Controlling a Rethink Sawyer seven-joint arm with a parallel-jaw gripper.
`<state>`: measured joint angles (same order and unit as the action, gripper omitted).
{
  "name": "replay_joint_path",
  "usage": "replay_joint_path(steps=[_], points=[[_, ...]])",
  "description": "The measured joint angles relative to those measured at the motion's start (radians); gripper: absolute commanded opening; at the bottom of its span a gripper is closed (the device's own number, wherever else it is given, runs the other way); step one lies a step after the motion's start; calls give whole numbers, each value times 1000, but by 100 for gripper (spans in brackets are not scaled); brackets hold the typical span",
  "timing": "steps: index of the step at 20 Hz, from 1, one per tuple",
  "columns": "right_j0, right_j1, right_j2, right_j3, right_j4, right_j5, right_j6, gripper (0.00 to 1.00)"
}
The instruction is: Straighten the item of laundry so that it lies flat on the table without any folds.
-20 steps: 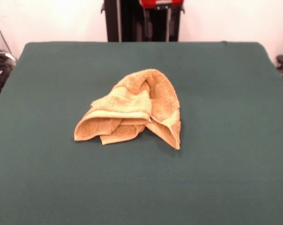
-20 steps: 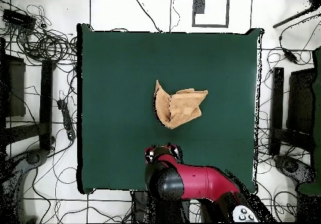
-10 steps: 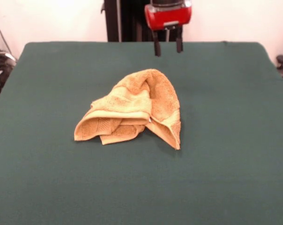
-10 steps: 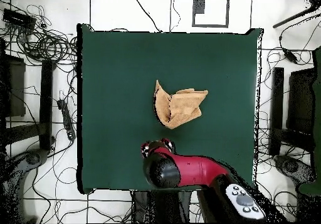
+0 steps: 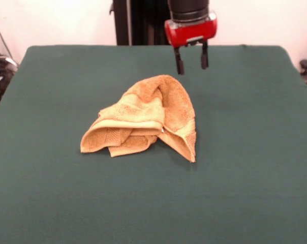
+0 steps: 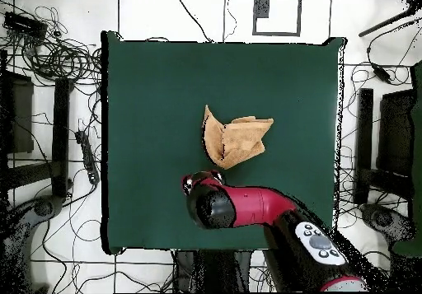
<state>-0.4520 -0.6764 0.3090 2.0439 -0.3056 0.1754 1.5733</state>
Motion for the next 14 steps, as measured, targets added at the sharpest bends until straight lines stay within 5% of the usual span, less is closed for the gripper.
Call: replay_joint_path(steps=[14], points=[[90,14,-5,-176,-1,229,0,100]])
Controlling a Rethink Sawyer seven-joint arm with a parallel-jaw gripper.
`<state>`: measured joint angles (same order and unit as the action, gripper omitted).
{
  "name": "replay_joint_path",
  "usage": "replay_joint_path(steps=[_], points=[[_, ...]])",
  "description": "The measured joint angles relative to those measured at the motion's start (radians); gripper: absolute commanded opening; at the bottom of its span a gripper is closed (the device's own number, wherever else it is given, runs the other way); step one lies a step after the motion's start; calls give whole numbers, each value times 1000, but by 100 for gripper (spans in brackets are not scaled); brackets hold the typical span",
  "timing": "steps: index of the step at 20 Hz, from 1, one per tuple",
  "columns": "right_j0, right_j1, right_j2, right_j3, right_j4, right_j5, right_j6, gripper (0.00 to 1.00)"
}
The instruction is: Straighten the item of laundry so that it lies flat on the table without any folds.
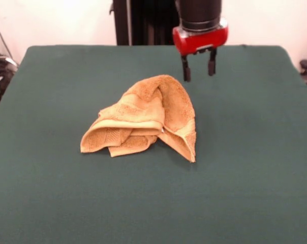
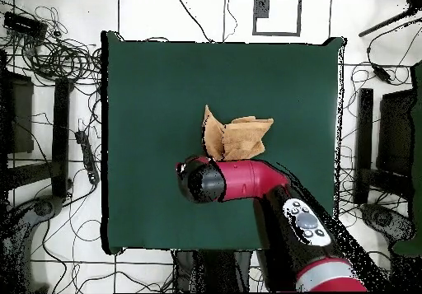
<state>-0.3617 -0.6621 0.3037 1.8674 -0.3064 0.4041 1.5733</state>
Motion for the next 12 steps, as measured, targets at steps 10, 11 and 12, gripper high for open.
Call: replay_joint_path(steps=[10,11,12], points=[[113,51,-26,-173,2,62,0,100],[114,52,-27,-178,2,63,0,100],[116,53,-27,-183,2,63,0,100]])
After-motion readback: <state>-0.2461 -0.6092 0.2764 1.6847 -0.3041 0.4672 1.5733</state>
